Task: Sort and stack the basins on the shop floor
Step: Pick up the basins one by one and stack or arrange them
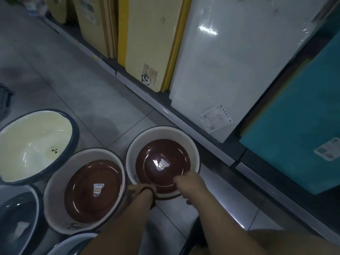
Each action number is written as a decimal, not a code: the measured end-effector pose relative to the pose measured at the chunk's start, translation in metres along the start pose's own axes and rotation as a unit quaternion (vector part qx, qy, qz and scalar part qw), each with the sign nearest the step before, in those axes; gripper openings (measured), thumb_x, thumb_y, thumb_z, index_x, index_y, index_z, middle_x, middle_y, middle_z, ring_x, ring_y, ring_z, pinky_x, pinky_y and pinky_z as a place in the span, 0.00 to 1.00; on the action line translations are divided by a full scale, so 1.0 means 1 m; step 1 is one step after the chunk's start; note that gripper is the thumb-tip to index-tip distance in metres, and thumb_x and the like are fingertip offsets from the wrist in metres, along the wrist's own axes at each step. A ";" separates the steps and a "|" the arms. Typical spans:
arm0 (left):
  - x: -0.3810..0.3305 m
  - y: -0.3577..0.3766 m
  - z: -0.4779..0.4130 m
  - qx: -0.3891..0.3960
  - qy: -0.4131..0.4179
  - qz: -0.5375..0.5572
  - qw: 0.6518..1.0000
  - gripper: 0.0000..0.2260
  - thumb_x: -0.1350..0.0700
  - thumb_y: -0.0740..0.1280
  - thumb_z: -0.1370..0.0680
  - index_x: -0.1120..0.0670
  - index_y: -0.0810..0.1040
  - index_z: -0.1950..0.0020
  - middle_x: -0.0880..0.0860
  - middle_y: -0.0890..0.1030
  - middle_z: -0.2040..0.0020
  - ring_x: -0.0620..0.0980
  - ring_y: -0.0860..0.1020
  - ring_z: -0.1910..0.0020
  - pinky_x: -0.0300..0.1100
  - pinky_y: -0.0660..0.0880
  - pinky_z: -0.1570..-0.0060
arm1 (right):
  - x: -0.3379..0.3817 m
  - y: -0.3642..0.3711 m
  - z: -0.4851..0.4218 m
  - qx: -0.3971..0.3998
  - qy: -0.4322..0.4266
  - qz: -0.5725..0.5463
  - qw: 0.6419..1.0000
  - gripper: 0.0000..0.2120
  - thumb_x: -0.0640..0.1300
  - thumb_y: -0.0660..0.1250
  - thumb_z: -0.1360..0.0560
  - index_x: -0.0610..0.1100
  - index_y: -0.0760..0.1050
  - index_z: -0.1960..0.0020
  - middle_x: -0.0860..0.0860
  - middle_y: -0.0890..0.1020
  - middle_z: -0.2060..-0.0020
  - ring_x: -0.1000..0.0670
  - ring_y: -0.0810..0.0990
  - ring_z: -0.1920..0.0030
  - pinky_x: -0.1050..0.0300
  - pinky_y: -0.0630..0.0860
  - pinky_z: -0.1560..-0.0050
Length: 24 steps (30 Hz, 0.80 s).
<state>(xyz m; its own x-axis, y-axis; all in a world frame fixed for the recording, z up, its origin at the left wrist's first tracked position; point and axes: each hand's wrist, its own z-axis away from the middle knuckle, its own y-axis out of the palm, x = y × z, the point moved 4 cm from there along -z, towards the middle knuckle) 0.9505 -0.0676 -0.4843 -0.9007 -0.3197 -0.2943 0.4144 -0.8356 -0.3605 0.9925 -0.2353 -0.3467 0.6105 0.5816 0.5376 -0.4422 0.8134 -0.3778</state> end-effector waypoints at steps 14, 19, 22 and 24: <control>-0.002 -0.021 -0.038 -0.050 0.195 -0.131 0.971 0.30 0.64 0.65 0.21 0.54 0.57 0.22 0.57 0.76 0.34 0.57 0.77 0.40 0.48 0.72 0.34 | -0.076 0.023 -0.061 0.091 -0.051 0.419 0.902 0.28 0.53 0.66 0.24 0.46 0.69 0.26 0.43 0.71 0.29 0.38 0.69 0.28 0.43 0.72 0.29; 0.004 -0.025 -0.041 -0.047 0.220 -0.157 0.962 0.23 0.60 0.68 0.23 0.57 0.66 0.30 0.61 0.80 0.42 0.61 0.80 0.44 0.54 0.76 0.39 | -0.100 0.026 -0.061 0.194 0.018 0.451 0.871 0.24 0.51 0.65 0.22 0.43 0.74 0.29 0.44 0.76 0.31 0.42 0.75 0.34 0.52 0.70 0.33; 0.010 -0.030 -0.041 -0.001 0.182 -0.104 0.978 0.21 0.48 0.70 0.23 0.59 0.76 0.34 0.61 0.82 0.41 0.62 0.80 0.43 0.57 0.78 0.40 | -0.080 0.017 -0.066 0.145 -0.008 0.409 0.901 0.21 0.51 0.64 0.21 0.43 0.75 0.31 0.44 0.81 0.37 0.44 0.80 0.39 0.56 0.74 0.44; 0.026 -0.034 -0.031 0.073 0.051 0.062 0.994 0.25 0.39 0.66 0.22 0.55 0.77 0.33 0.60 0.82 0.39 0.62 0.81 0.44 0.56 0.82 0.48 | -0.060 0.013 -0.066 0.094 -0.036 0.376 0.921 0.21 0.51 0.64 0.20 0.42 0.75 0.31 0.43 0.81 0.38 0.43 0.80 0.40 0.56 0.74 0.47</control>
<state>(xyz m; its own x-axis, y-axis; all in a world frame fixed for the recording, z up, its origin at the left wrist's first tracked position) 0.9170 -0.0336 -0.5068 -0.8228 -0.3837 -0.4192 0.4915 -0.8508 -0.1859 0.9940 -0.2594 -0.4334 0.0435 0.9727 0.2278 -0.8323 0.1614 -0.5303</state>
